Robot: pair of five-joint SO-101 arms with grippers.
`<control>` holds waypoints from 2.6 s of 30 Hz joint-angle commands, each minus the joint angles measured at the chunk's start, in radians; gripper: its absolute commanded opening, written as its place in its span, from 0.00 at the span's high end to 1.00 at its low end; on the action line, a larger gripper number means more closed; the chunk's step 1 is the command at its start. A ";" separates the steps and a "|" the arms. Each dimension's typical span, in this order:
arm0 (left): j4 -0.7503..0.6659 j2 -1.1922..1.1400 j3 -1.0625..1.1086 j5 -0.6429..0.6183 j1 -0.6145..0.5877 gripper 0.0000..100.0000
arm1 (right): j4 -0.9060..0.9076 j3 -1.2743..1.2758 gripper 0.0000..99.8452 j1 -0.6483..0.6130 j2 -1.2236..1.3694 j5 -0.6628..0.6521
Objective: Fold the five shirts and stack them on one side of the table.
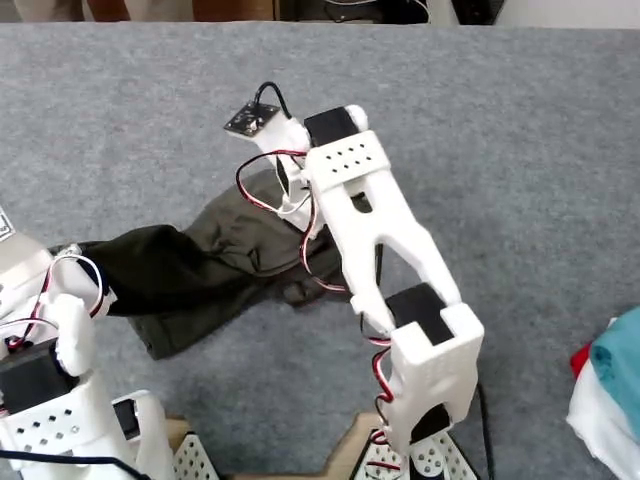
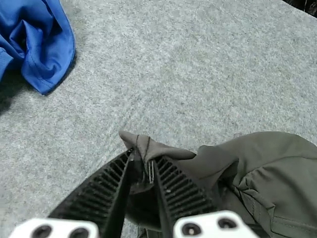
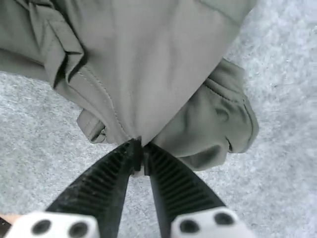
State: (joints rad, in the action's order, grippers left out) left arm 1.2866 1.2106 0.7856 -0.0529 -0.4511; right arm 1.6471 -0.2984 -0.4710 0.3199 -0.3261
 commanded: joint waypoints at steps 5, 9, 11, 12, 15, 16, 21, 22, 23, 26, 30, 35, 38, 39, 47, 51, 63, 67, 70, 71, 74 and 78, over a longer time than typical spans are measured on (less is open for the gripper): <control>-0.005 0.008 -0.009 0.003 -0.008 0.98 | 0.025 -0.045 1.00 0.018 -0.266 -0.002; -0.037 0.008 -0.012 0.002 -0.006 0.98 | 0.026 -0.116 1.00 0.044 -0.401 0.035; -0.084 0.008 -0.023 0.002 -0.002 0.98 | 0.026 -0.174 1.00 0.071 -0.478 0.048; -0.107 0.008 -0.040 0.002 0.000 0.98 | 0.026 -0.213 1.00 0.087 -0.515 0.049; -0.173 -0.001 -0.123 0.002 0.028 0.98 | 0.028 -0.343 1.00 0.134 -0.610 0.048; -0.184 -0.001 -0.153 0.002 0.051 0.98 | 0.028 -0.383 1.00 0.150 -0.636 0.048; -0.187 -0.001 -0.313 0.002 0.196 0.98 | 0.028 -0.567 1.00 0.228 -0.711 0.044; -0.187 -0.001 -0.344 -0.003 0.221 0.98 | 0.029 -0.599 1.00 0.242 -0.720 0.043; -0.187 -0.001 -0.374 -0.017 0.236 0.98 | 0.029 -0.636 1.00 0.254 -0.730 0.043; -0.187 -0.001 -0.476 -0.040 0.270 0.98 | 0.029 -0.759 1.00 0.283 -0.768 0.043; -0.178 -0.001 -0.592 -0.038 0.296 0.98 | 0.021 -0.900 1.00 0.334 -0.817 0.040; -0.060 -0.001 -0.764 -0.035 0.296 0.98 | -0.041 -0.970 1.00 0.495 -0.865 0.009; -0.026 0.007 -0.829 -0.035 0.296 0.98 | -0.114 -0.967 1.00 0.582 -0.894 0.006; -0.026 0.008 -0.842 -0.035 0.296 0.98 | -0.140 -0.967 1.00 0.601 -0.900 0.006; -0.112 -0.001 -0.888 -0.032 0.295 0.98 | -0.430 -0.891 1.00 0.674 -0.885 -0.049; -0.112 -0.001 -0.888 -0.032 0.295 0.98 | -0.505 -0.816 1.00 0.674 -0.885 -0.061; -0.127 -0.001 -0.671 -0.032 0.295 0.98 | -0.361 -0.536 1.00 0.667 -0.883 -0.095; -0.245 -0.001 -0.483 -0.037 0.295 0.98 | -0.365 -0.332 1.00 0.665 -0.883 -0.095; -0.365 -0.002 -0.311 -0.035 0.296 0.98 | -0.417 -0.147 1.00 0.641 -0.883 -0.095; -0.414 -0.002 -0.247 -0.034 0.296 0.98 | -0.439 -0.082 1.00 0.624 -0.883 -0.095; -0.608 -0.005 -0.041 -0.031 0.296 0.98 | -0.534 0.124 1.00 0.576 -0.881 -0.126; -0.898 -0.005 0.210 0.035 0.298 0.98 | -0.715 0.398 1.00 0.486 -0.881 -0.187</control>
State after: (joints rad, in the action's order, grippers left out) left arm 0.6007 1.2045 0.8393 -0.0667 -0.1611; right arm 1.0656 -0.0729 0.0706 -0.5654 -0.4780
